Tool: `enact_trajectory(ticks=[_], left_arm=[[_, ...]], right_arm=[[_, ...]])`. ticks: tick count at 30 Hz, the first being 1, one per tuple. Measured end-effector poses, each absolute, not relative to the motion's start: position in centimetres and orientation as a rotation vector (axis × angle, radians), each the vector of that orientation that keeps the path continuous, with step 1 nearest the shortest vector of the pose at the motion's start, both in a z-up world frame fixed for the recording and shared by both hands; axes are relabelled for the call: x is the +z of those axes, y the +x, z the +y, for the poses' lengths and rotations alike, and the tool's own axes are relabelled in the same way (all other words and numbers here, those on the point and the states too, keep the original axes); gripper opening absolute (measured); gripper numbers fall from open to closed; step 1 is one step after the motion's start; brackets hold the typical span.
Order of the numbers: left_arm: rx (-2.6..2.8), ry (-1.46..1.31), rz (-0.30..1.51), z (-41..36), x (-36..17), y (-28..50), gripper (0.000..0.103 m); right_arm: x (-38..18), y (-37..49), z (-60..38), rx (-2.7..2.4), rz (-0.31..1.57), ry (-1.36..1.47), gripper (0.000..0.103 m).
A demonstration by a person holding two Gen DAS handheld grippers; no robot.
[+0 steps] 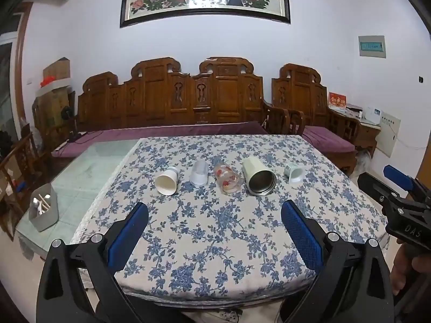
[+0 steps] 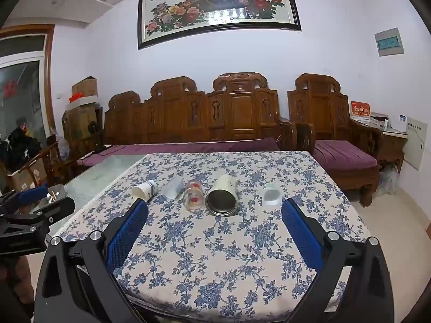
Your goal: Flip cup upside down
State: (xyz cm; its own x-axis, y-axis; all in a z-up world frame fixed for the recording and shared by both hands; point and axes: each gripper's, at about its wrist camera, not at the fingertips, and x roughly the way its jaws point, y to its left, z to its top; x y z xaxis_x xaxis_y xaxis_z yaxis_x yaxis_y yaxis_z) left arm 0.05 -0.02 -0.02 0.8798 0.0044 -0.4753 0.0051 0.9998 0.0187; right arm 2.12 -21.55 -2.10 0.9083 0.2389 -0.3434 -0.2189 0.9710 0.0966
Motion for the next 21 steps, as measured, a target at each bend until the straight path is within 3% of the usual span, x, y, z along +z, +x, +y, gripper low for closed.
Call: enact_trajectory(ticks=[21], left_arm=[[-0.006, -0.004, 0.467, 0.39, 0.55, -0.26, 0.095]], right_arm=[[-2.38, 2.41, -21.28, 0.237, 0.362, 0.055, 0.100]])
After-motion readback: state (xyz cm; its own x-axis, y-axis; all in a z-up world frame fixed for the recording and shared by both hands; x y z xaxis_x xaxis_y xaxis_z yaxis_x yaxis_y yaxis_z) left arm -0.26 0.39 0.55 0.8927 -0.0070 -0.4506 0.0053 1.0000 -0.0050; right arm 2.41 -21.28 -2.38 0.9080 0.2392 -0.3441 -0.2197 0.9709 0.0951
